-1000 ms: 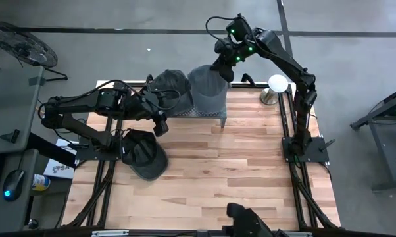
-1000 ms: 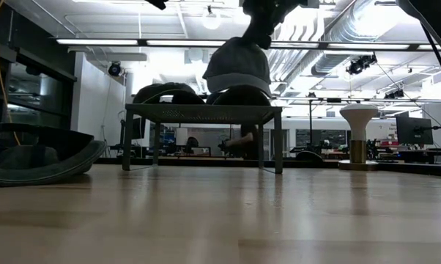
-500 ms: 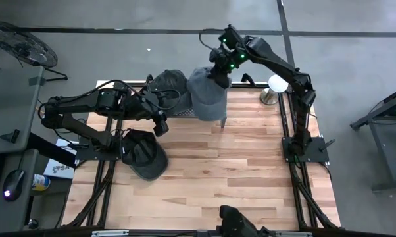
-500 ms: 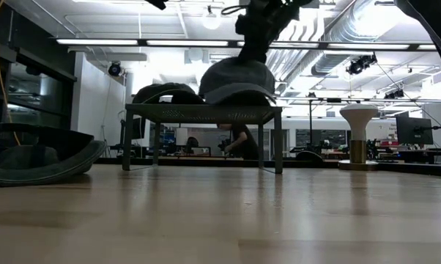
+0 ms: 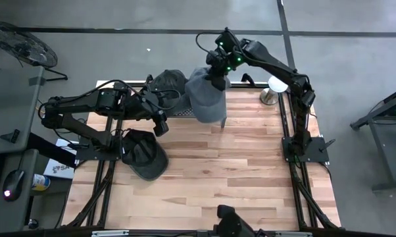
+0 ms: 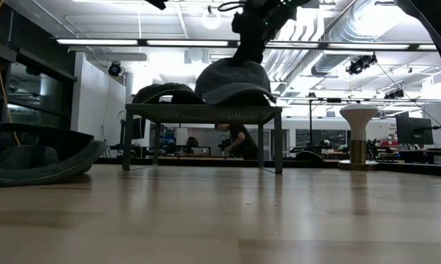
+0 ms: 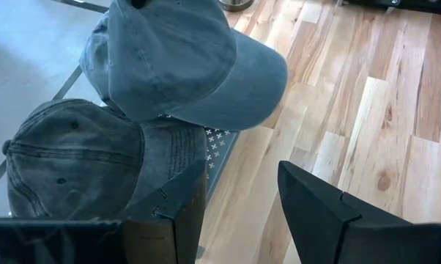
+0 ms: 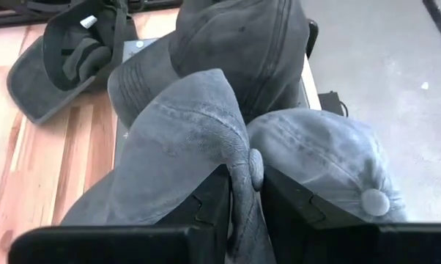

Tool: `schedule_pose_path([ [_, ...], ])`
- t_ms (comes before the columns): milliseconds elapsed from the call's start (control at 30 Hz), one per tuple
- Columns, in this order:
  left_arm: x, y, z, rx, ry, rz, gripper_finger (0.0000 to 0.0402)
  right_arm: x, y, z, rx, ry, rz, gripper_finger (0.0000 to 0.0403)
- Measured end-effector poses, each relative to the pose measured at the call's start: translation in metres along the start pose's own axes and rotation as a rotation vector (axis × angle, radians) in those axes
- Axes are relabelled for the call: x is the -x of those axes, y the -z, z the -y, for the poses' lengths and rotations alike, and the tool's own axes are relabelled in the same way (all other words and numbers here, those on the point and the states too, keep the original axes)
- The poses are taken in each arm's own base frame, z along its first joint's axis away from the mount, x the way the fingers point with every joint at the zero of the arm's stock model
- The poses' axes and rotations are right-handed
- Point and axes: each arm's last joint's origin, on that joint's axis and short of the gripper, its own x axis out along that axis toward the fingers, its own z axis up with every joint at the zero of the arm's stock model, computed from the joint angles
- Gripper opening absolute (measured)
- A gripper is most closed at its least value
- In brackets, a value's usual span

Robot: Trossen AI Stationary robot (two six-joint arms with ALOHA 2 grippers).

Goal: Pick & Place hat
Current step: Stack the gray cap on top of the gray cap on the shelf

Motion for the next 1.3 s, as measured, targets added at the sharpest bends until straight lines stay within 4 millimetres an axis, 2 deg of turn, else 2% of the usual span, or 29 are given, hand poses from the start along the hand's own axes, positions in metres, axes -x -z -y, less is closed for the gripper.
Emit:
schedule_pose_path([
  [867, 0.0000, 0.0000, 0.0005, 0.005, 0.016, -0.003, 0.0168, 0.0022, -0.0016, 0.0023, -0.011, 0.031, 0.012, 0.0069],
  [1000, 0.0000, 0.0001, 0.0005, 0.018, 0.016, -0.004, 0.0168, 0.0025, -0.0017, 0.0022, -0.017, 0.031, 0.012, 0.0087],
  [1300, 0.0000, 0.0001, 0.0005, 0.019, 0.016, -0.004, 0.0168, 0.0027, -0.0018, 0.0020, -0.027, 0.027, 0.014, 0.0160],
])
